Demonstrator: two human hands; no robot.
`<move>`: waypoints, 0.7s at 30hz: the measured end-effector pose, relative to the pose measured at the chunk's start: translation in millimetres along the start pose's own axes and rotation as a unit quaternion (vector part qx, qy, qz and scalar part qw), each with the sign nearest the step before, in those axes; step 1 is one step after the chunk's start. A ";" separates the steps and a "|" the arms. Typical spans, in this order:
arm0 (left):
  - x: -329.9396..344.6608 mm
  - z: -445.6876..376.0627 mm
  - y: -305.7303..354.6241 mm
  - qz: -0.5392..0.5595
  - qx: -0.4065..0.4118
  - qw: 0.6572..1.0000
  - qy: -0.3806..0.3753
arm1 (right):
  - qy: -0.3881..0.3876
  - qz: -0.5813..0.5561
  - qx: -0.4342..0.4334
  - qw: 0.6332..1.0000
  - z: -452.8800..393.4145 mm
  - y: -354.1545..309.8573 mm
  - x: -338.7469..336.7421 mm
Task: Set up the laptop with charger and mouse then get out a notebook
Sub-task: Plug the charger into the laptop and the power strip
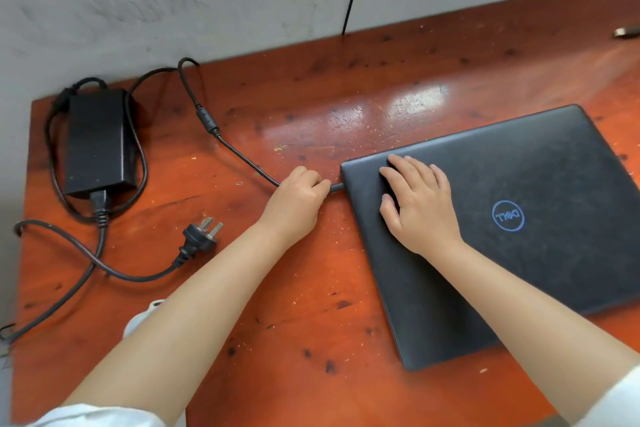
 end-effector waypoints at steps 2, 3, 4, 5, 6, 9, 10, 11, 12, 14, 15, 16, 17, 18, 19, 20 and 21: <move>-4.0 6.9 6.0 -0.012 -0.041 0.998 0.035 | -0.003 -0.003 0.001 1.000 0.4 -0.6 -1.3; -6.4 11.9 8.9 -0.018 -0.063 0.996 0.054 | -0.004 -0.005 0.002 1.000 0.6 -0.6 -2.3; -9.1 17.6 10.4 -0.023 -0.087 0.994 0.066 | -0.003 -0.006 0.002 1.000 0.9 -0.8 -3.3; -12.6 24.7 10.0 -0.027 -0.116 0.991 0.069 | 0.000 -0.007 -0.001 1.000 1.3 -1.3 -4.2; -17.9 33.6 7.8 -0.033 -0.141 0.987 0.073 | 0.003 -0.008 -0.007 1.000 1.4 -2.0 -4.6; -36.5 71.4 -2.5 -0.084 -0.181 0.976 0.091 | -0.009 -0.004 -0.021 1.000 3.2 -2.2 -2.6; -42.3 86.1 -8.4 -0.104 -0.203 0.969 0.095 | -0.017 -0.002 -0.024 1.000 3.6 -1.4 -1.3; -47.1 101.0 -16.5 -0.116 -0.240 0.960 0.089 | -0.027 0.005 -0.027 0.999 3.6 -1.1 -0.3; -50.1 115.0 -26.4 -0.121 -0.291 0.946 0.071 | -0.037 0.015 -0.029 0.999 3.1 -1.2 0.2; -51.5 141.3 -47.3 -0.127 -0.392 0.911 0.002 | -0.050 0.027 -0.030 0.998 4.4 -6.5 -3.5; -50.8 150.9 -56.7 -0.130 -0.422 0.897 -0.030 | -0.045 0.019 -0.040 0.998 6.9 -13.9 -7.6; -49.8 156.7 -64.1 -0.128 -0.435 0.890 -0.055 | -0.037 -0.006 -0.063 0.997 11.9 -25.0 -11.4; -50.4 158.8 -69.0 -0.122 -0.435 0.889 -0.069 | -0.030 -0.040 -0.094 0.994 19.7 -39.4 -14.2; -53.6 158.0 -72.4 -0.112 -0.429 0.894 -0.068 | -0.035 -0.074 -0.129 0.988 29.0 -55.5 -14.3; -58.5 155.9 -74.7 -0.101 -0.417 0.901 -0.058 | -0.052 -0.095 -0.158 0.981 38.5 -71.7 -11.8; -63.8 153.4 -75.5 -0.094 -0.397 0.912 -0.044 | -0.070 -0.111 -0.180 0.975 46.8 -86.1 -7.0; -69.7 152.4 -74.5 -0.095 -0.369 0.924 -0.035 | -0.083 -0.122 -0.190 0.971 52.7 -99.3 -1.5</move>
Point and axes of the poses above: each hand's wrist, its own z-axis away from the middle knuckle, its own x-axis out of the palm, y = z × x, the point moved 5 cm from there along -z, towards the middle knuckle, and after that the axes turned 2 degrees about y, right-handed, at the moved point
